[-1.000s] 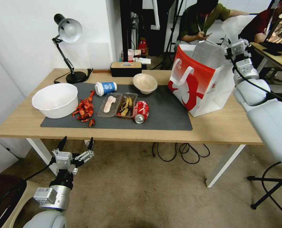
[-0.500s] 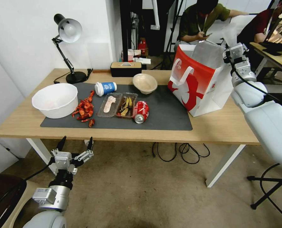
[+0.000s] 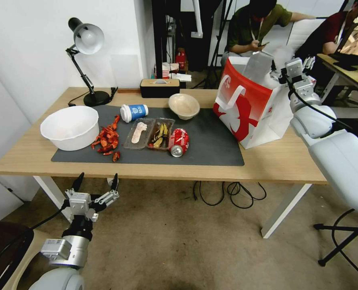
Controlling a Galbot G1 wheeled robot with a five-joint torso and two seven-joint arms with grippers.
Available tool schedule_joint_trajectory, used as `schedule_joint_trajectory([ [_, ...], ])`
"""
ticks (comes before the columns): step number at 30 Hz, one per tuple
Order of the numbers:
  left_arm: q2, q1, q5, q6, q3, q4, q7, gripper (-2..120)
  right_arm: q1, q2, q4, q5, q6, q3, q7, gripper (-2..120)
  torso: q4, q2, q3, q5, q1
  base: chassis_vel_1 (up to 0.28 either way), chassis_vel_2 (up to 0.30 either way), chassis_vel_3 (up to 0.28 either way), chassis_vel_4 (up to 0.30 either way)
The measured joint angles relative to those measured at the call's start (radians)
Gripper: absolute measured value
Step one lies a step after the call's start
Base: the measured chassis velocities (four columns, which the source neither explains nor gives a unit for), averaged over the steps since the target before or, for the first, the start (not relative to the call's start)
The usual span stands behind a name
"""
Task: Pick up the trash from the table and place it into the takeout bag.
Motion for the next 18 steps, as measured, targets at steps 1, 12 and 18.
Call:
schedule_joint_trajectory([
  [1,0.000,0.000,0.000,0.000,0.000,0.000,0.000,100,0.000,0.000,0.000,0.000,0.000,0.000,0.000,97,0.0000,0.000,0.000,0.0000,0.000,0.000,0.000,0.000,0.000],
  [12,0.005,0.001,-0.004,0.002,-0.008,-0.012,-0.001,100,-0.053,-0.024,0.156,0.255,0.039,0.031,-0.012,100,0.0000,0.000,0.000,0.0002,0.000,0.000,0.000,0.000,0.000],
  [18,0.011,0.006,-0.010,0.002,-0.019,-0.020,-0.004,100,-0.183,-0.071,0.373,0.612,0.098,0.119,-0.098,100,-0.0002,0.000,0.000,0.0000,0.000,0.000,0.000,0.000,0.000],
])
